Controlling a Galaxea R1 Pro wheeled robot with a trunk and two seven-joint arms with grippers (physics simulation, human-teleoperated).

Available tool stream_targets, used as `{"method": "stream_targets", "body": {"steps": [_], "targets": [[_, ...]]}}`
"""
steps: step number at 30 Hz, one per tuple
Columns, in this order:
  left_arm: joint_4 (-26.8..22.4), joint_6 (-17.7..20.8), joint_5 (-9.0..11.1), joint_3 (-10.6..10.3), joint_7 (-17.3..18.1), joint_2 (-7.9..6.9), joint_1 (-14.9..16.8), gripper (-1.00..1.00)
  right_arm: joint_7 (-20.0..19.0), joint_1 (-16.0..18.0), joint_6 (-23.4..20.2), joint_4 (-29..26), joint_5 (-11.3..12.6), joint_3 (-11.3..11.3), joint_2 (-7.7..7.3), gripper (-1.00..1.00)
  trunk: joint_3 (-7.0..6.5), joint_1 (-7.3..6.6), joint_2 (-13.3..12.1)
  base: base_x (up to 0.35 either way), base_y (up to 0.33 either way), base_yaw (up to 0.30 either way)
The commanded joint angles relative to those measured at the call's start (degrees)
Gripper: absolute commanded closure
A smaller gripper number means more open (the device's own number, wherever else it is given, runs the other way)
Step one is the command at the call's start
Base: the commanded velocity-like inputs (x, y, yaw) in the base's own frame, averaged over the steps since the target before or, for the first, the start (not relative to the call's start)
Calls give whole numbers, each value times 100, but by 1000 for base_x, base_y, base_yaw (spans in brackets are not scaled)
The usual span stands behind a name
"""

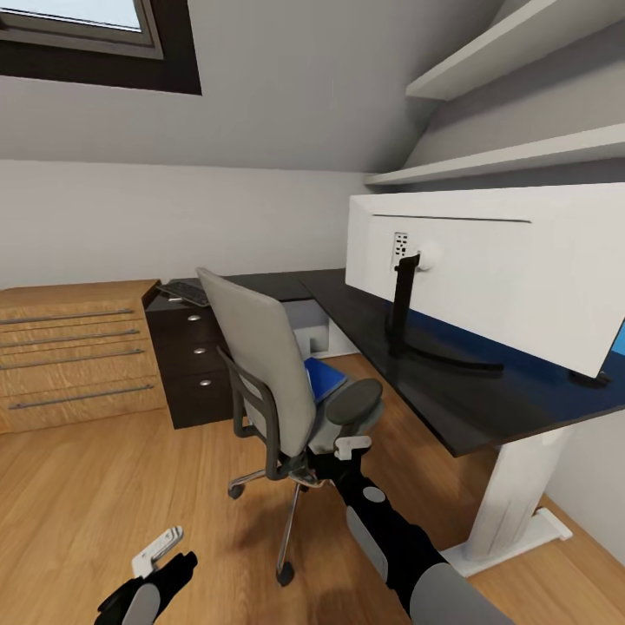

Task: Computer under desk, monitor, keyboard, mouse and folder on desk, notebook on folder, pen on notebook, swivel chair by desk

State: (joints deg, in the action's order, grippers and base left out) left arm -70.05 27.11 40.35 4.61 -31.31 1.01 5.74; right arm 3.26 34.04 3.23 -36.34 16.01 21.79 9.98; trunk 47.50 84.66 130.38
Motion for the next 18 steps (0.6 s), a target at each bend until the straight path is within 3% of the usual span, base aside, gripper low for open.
{"method": "stream_targets", "body": {"steps": [1, 18], "targets": [[-23, 16, 58, 10, -39, 10, 5, -100, 34, 6, 28, 4, 60, 36, -5, -100, 6, -1, 3, 0, 0, 0], [-87, 23, 96, 14, -59, 53, 66, -100, 34, 1, 28, 2, 50, 34, 2, -100, 311, 372, 685, 0, 0, 0]]}}
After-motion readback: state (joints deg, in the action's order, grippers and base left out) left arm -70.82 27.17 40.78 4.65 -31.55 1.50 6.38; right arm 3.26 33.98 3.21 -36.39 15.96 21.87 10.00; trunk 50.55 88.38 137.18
